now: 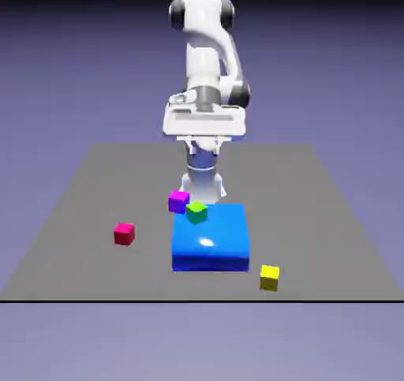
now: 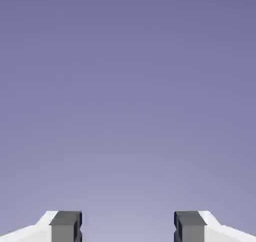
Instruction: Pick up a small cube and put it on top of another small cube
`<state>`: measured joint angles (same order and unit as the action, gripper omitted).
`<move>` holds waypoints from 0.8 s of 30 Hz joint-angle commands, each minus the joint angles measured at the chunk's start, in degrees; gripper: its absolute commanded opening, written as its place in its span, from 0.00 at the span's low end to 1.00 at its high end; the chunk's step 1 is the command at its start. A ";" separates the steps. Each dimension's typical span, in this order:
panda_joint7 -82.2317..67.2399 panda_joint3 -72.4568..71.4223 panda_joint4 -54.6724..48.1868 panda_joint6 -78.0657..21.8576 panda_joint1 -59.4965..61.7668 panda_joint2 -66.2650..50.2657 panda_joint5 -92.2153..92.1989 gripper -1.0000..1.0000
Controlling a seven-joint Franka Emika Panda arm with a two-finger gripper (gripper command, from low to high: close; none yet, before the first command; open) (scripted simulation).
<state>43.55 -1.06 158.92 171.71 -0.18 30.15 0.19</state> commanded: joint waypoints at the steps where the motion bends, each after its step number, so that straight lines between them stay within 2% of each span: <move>1: 0.91 -0.88 -1.73 -1.91 0.42 -2.08 0.16 0.50; 24: 21.82 -21.15 -41.46 -45.70 10.08 -49.84 3.83 0.50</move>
<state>65.37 -22.21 117.46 126.01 9.90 -19.68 4.02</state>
